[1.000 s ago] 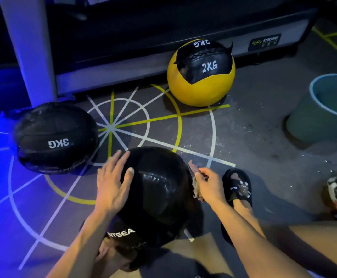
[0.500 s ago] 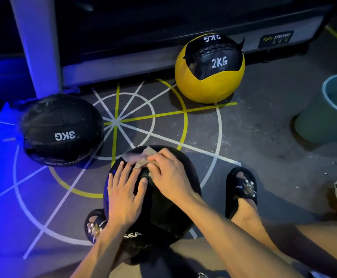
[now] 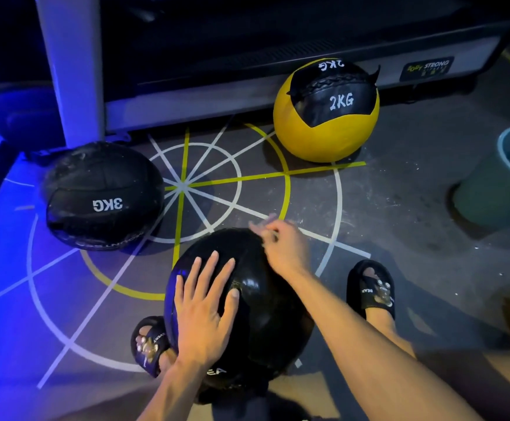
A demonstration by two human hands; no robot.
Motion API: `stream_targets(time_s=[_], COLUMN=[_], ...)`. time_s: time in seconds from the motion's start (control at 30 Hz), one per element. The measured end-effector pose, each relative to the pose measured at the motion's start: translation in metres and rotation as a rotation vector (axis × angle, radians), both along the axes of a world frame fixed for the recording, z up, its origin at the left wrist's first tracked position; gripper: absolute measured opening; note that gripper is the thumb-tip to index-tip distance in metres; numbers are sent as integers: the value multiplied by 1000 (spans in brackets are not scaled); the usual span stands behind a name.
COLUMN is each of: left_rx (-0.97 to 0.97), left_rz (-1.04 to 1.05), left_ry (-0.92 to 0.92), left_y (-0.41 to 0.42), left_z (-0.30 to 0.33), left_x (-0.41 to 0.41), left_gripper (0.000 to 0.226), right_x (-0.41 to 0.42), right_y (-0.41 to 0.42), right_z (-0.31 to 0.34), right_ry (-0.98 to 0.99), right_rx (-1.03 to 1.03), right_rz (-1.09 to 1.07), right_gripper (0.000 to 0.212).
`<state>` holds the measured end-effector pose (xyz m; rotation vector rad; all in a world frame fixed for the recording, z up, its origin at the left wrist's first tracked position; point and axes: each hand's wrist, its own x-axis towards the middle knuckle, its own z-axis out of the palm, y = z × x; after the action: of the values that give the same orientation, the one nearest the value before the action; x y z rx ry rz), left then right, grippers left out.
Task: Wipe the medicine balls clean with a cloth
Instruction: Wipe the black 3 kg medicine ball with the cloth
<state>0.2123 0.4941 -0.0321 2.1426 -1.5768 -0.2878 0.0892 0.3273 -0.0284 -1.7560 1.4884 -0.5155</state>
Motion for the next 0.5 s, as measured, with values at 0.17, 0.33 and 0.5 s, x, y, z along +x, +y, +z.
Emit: stream_targets(time_s=[0.17, 0.33, 0.5], left_rx=[7, 4, -7], left_rz=[-9, -6, -4], left_ry=[-2, 20, 16], left_y=[4, 8, 16], left_z=[-3, 0, -2], left_x=[2, -2, -2], left_gripper=[52, 50, 51], right_x=[30, -16, -27], right_y=[16, -34, 19], right_z=[27, 3, 27], right_ry=[1, 164, -4], right_rx=[-178, 17, -54], right_rz=[477, 178, 425], right_gripper=[19, 18, 11])
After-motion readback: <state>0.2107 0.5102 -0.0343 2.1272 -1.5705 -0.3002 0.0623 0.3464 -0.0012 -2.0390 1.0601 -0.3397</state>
